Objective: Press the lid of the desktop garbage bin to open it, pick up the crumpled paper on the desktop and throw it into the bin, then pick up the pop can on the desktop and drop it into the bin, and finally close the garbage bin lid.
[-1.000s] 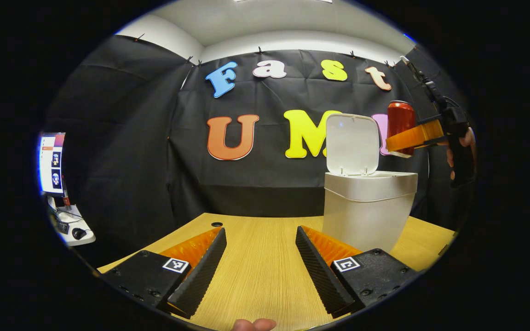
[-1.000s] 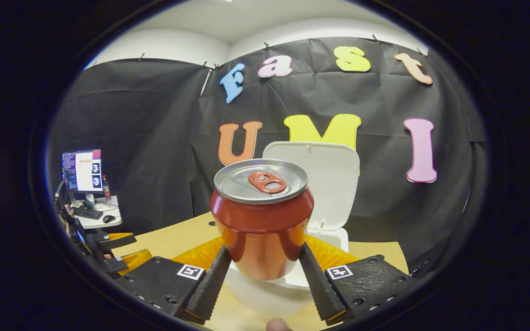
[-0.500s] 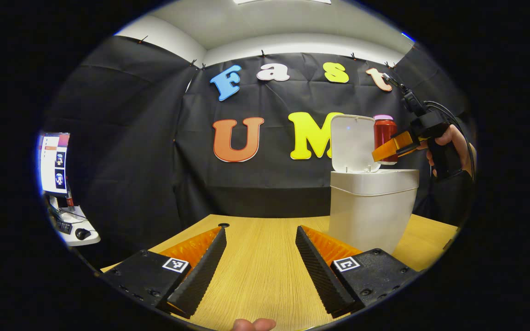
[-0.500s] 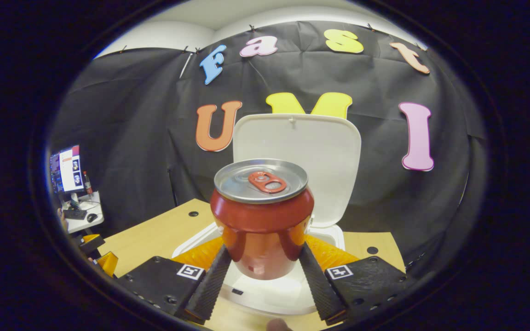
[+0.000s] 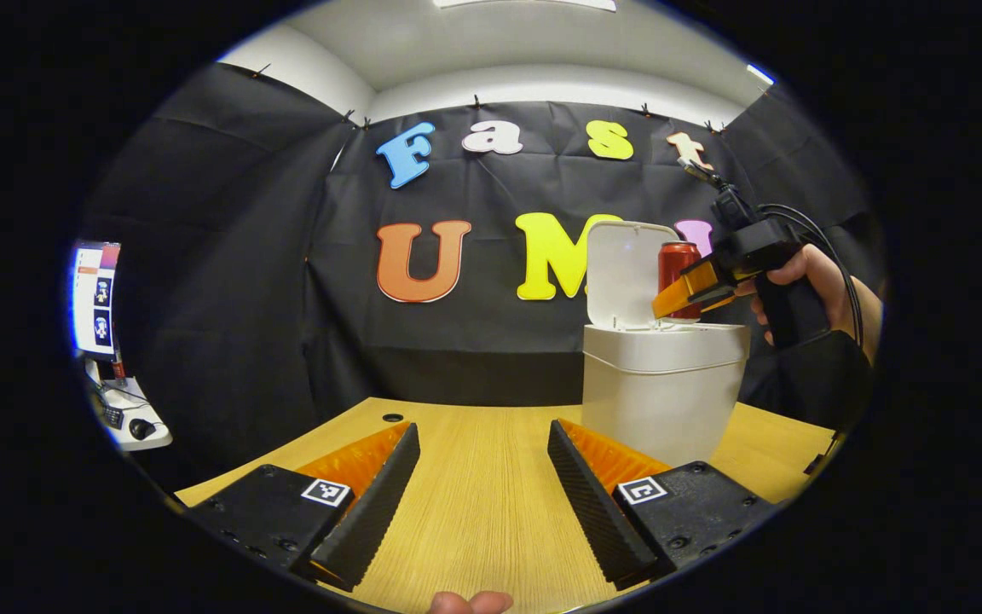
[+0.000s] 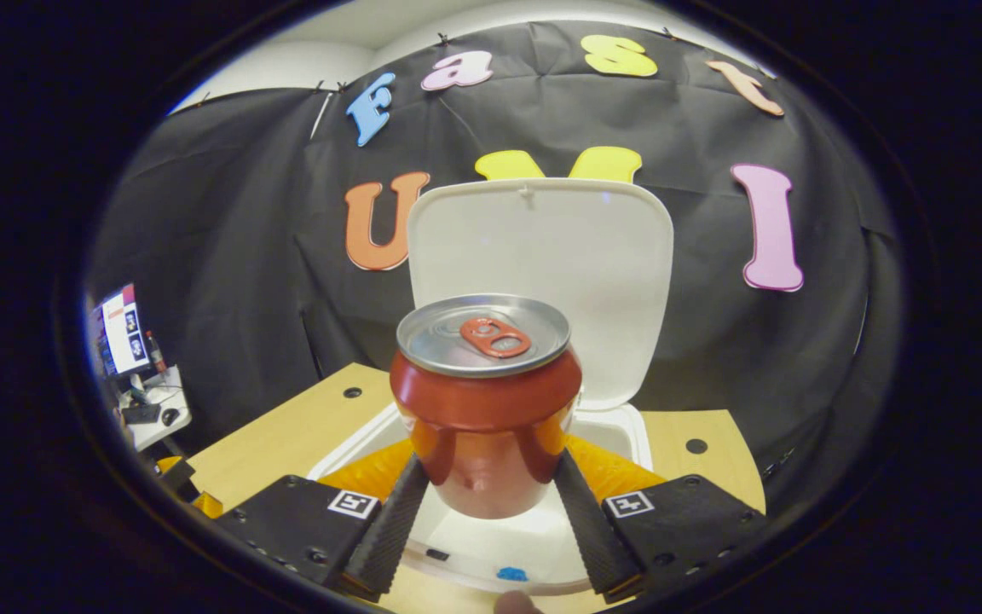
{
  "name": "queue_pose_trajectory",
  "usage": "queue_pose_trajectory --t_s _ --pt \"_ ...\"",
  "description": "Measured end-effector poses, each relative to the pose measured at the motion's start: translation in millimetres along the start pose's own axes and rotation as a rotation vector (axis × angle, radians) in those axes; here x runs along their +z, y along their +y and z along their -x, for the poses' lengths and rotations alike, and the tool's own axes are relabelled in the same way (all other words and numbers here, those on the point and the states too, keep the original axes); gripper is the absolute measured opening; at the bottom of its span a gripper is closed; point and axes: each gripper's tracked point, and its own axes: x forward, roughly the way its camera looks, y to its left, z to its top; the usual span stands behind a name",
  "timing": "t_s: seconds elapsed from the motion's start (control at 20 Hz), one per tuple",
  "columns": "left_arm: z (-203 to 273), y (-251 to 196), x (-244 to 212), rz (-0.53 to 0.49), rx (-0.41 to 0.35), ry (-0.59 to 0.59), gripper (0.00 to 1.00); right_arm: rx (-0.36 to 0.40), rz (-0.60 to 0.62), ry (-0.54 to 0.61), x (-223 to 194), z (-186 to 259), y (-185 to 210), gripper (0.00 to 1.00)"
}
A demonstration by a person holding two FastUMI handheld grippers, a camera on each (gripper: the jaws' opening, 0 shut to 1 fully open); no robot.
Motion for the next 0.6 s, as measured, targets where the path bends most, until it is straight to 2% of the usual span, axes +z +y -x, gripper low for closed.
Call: queue_pose_trajectory --t_s 0.1,0.25,0.6 --pt "0.5 2.0 0.4 -0.013 0.013 0.0 0.98 -0.005 -0.008 0.006 -2.2 0.2 -4.3 0.81" --pt "3.8 -19.0 6.8 0.016 -0.042 -0.013 0.98 -0.008 -0.017 0.013 -3.3 0.8 -7.0 0.81" --pt "7.3 -26.0 9.7 -0.013 -0.067 -0.022 0.98 -0.027 -0.023 0.036 -8.8 -6.5 -10.0 0.82"
